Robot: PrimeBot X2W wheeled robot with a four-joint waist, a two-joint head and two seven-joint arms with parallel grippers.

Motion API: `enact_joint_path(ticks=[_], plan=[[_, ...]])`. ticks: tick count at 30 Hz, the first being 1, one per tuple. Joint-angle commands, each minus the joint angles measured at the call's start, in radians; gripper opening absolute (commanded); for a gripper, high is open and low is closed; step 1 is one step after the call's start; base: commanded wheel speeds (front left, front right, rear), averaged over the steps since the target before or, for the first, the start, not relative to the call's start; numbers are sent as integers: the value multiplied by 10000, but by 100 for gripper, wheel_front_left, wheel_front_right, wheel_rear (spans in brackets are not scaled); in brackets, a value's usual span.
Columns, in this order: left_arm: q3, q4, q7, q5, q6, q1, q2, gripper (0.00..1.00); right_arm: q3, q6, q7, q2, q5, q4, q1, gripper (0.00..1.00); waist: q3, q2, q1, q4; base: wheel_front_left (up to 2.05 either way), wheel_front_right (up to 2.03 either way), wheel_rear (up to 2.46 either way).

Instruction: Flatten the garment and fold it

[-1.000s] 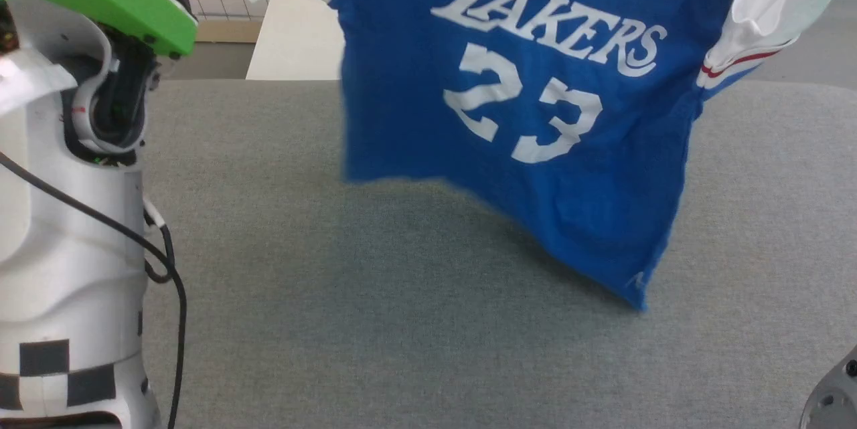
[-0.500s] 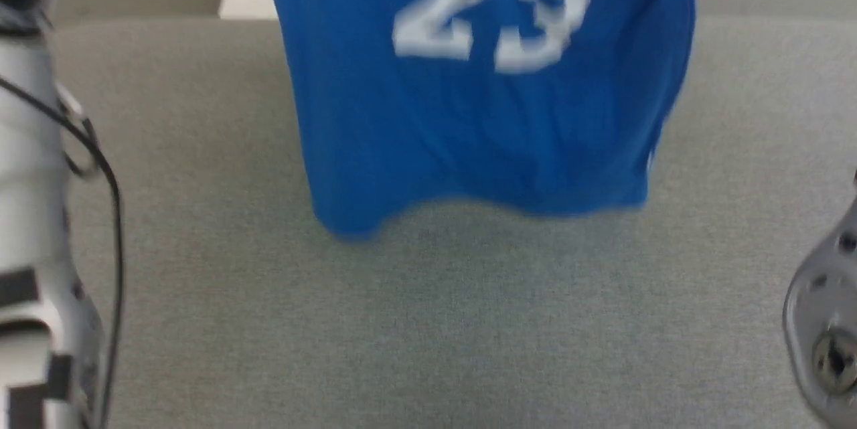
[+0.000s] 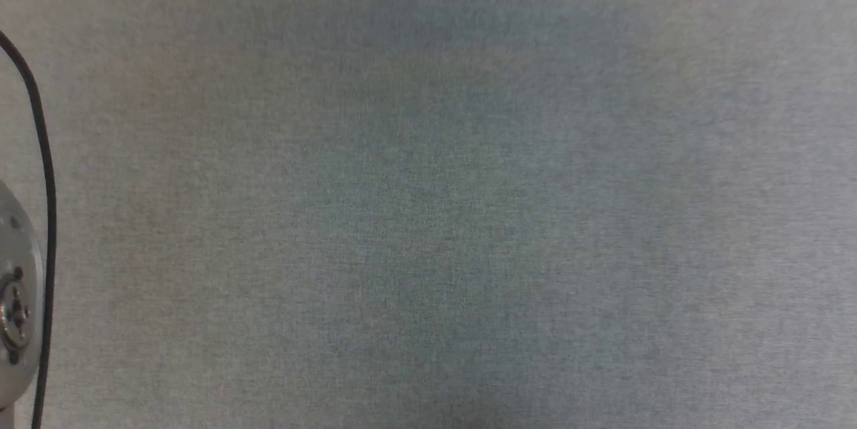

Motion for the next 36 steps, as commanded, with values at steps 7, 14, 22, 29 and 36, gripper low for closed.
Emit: enact_joint_path(ticks=[7, 14, 22, 29, 36], plan=[[197, 1024, -751, -387, -383, 155, 29, 0, 331, -25, -385, -194, 498, 403, 167, 0, 1133, 0, -1, 168, 0, 0, 0], [186, 1853, -1314, -888, -1069, 1385, -224, 0, 990, -25, -293, -324, 1592, -177, 1972, 0, 874, 0, -1, 299, 0, 0, 0], [-210, 2079, -2058, -1625, -1553, 4715, -1000, 0, 1723, -25, 401, -889, 3113, -1425, 6471, 0, -562, 0, -1, 643, 0, 0, 0], [-538, 1956, -2246, -2320, -1620, 8488, -1752, 0, 2160, -25, 1037, -945, 4058, -3060, 11376, 0, -1887, 0, -1, 775, 0, 0, 0], [-574, 1404, -1675, -2840, -1280, 11612, -2034, 0, 2534, -25, 1700, -1339, 4178, -3906, 15184, 0, -3007, 0, -1, 754, 0, 0, 0]])
